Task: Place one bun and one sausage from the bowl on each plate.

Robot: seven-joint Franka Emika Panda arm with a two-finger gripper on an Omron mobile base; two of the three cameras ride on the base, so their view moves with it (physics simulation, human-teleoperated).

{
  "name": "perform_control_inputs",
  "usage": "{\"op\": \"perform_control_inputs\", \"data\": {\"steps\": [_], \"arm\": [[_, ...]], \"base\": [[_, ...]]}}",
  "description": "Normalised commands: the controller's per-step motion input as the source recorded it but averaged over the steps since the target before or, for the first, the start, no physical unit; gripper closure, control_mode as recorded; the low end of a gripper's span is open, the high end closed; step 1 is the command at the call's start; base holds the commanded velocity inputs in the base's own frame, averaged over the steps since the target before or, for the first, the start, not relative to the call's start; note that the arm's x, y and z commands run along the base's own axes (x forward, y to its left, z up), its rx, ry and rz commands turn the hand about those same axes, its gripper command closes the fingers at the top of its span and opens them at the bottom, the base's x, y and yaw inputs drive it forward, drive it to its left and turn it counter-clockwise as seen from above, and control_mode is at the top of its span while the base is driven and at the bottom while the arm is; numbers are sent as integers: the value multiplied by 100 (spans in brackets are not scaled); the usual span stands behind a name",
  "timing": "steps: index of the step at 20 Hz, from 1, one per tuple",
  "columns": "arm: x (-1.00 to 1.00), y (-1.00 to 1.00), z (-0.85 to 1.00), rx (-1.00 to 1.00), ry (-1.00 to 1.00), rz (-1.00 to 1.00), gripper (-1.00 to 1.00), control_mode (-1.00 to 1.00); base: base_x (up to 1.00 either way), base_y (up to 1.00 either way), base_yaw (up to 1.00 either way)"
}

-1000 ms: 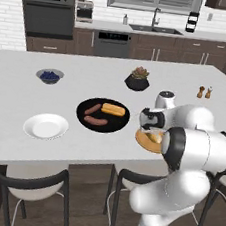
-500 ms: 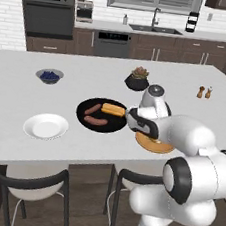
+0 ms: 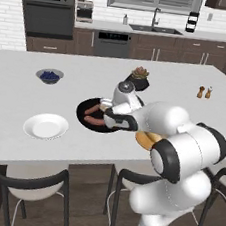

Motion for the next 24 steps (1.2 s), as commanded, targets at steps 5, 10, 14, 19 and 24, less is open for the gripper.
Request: {"op": "perform_control_inputs", "data": {"steps": [5, 10, 14, 19, 24], "arm": [[37, 22, -40, 30, 37, 0, -100, -100], [47, 46, -28, 0, 4, -2, -100, -100], [54, 53, -38, 0, 8, -13, -100, -100], [27, 8, -36, -1, 7, -19, -100, -100], [17, 0, -40, 0, 6, -23, -100, -100]], "base": [[0, 0, 0], [0, 0, 0], [0, 0, 0], [0, 0, 0], [0, 0, 0]]}}
